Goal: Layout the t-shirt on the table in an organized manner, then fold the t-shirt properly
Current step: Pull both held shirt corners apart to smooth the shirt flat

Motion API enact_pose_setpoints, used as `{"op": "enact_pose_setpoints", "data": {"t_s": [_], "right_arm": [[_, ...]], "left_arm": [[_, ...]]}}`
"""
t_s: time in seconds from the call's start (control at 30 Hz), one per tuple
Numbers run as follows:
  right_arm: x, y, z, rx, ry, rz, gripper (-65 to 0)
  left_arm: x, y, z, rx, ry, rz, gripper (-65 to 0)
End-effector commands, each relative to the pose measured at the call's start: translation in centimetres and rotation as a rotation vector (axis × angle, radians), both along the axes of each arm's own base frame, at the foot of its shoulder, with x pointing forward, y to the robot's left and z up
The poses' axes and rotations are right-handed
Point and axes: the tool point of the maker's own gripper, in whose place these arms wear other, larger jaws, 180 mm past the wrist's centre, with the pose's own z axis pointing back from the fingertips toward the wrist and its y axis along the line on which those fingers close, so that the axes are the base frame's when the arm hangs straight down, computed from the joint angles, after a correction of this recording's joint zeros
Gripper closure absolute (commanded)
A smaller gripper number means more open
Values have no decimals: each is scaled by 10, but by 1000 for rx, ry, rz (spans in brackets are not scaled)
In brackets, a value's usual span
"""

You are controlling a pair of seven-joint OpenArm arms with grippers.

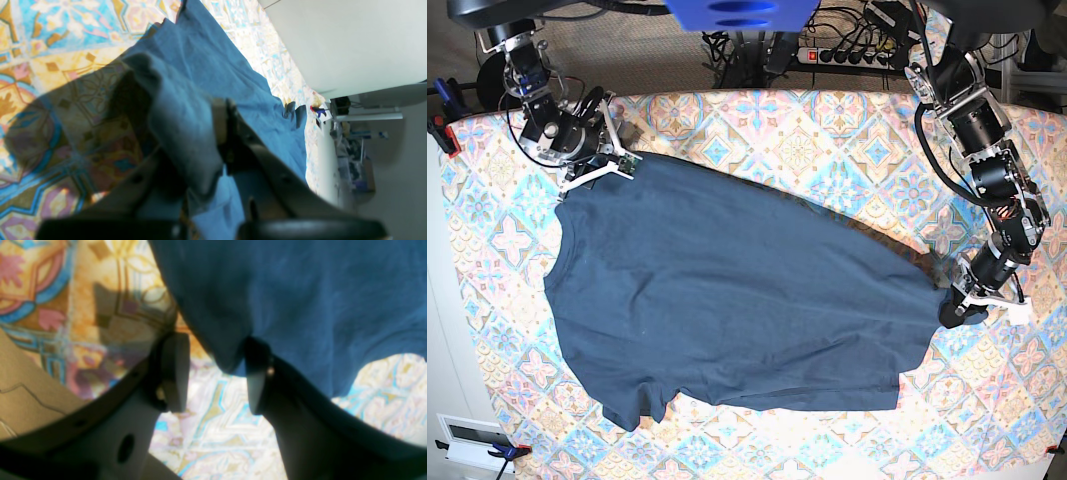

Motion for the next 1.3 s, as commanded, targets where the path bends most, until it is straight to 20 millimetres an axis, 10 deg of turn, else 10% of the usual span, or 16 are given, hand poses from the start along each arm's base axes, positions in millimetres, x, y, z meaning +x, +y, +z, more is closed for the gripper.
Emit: {"op": "enact_pose_setpoints", "data": {"t_s": [0.0, 0.3, 0.57, 1.27], "right_arm": [[3, -8, 0, -18, -5, -10, -259], [15, -21, 5, -21, -33, -51, 0], [46, -23, 51, 27, -196, -117, -3], [-32, -66, 50, 63, -65, -244, -4]], "left_arm": [[9, 8, 24, 13, -69, 13, 0], [0, 9, 12, 16, -39, 14, 0], [-34, 9, -29, 22, 64, 10, 0], [-168, 17, -31, 307, 191, -58, 0]]}}
